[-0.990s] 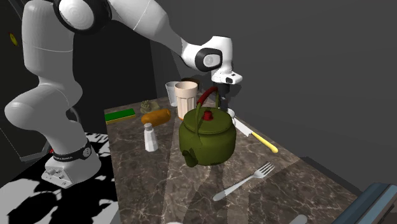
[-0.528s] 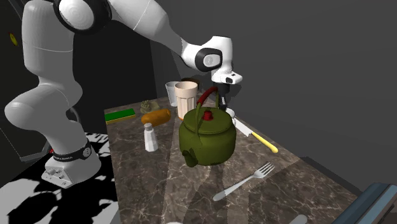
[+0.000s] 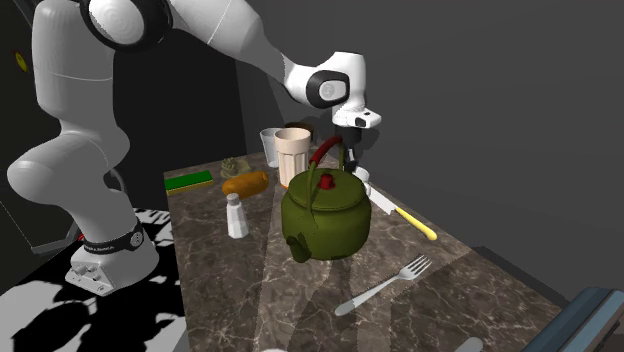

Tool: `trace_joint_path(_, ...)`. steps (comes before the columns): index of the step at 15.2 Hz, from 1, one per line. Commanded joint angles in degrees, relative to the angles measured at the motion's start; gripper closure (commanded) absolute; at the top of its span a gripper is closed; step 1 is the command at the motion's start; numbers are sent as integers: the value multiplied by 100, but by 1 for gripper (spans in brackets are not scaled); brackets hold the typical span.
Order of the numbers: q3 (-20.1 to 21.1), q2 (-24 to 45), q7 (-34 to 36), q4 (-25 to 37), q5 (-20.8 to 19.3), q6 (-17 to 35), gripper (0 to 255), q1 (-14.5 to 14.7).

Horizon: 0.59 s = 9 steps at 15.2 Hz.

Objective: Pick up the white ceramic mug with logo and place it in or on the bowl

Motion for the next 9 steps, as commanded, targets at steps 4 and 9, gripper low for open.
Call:
trace_joint_path(4, 34, -164, -60, 164, 81, -319, 255, -14)
trace_joint_path(9, 61, -316, -122, 351, 155, -648, 255, -28)
